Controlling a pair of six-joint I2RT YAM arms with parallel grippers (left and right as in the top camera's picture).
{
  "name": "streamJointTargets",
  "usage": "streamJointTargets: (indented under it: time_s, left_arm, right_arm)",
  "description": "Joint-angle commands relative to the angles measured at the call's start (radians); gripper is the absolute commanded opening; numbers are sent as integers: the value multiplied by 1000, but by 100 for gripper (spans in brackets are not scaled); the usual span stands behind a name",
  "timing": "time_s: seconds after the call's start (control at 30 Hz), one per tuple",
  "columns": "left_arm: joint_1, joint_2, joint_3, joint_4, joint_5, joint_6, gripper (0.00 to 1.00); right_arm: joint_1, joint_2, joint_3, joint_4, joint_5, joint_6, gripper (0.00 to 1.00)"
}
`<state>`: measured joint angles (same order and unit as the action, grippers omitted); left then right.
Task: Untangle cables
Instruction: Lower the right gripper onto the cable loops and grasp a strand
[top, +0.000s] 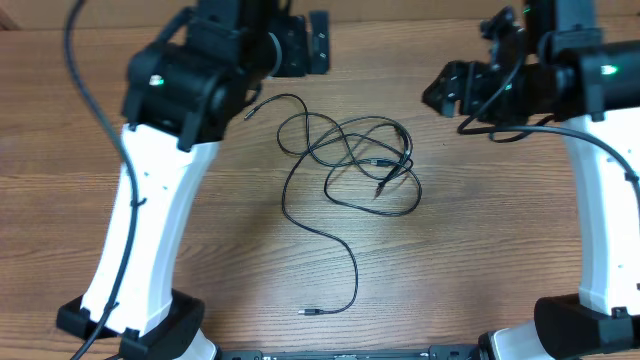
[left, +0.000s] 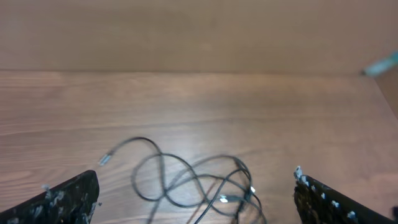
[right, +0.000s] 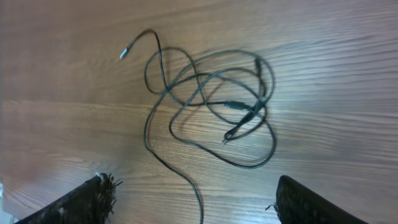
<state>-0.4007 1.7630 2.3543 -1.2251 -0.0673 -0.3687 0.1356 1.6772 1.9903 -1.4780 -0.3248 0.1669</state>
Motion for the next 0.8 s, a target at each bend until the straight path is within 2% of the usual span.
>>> streamJointTargets:
  time_s: [0.0,0.13,0.23,0.4,0.47,0.6,0.63,0.67,0.7,0.73,0.77]
  left_arm:
    - [35,-122,51,-37,-51,-24,100]
    - [49,-169,51,-126,-125,-23,100]
    - [49,-179,51,-191,-167,-20,100]
    - [49,-171,50,-265,-169,-20,100]
    - [49,-171,50,-281,-169,-20,100]
    - [48,-171,50,-312,-174,-21,100]
    - [48,-171,50,-317,-174,-21,100]
    - [48,-171,50,-321,-174,-21,100]
    - [48,-171,50,-326,-177,-21,100]
    - [48,-171,50,-330,-177,-21,100]
    - [49,-171,50,-336,-180,-21,100]
  right_arm:
    - [60,-13,-147,64,14,54,82]
    - [128,-13,-350,179,101,235,81]
    - [163,-13,-505,277,214,428,81]
    - [167,-13,-714,464,219,732,73]
    - [167,-13,-776,542,219,816,72]
    - [167,-11,-904,754,219,892,71]
    - [167,-11,-936,805,219,915,68]
    - [167,-11,-966,852,219,932,58]
    - [167,-11,-991,895,219,937,23]
    - [167,-11,-1015,937,219,937,4]
    - [167,-11,-1032,964,220,937,4]
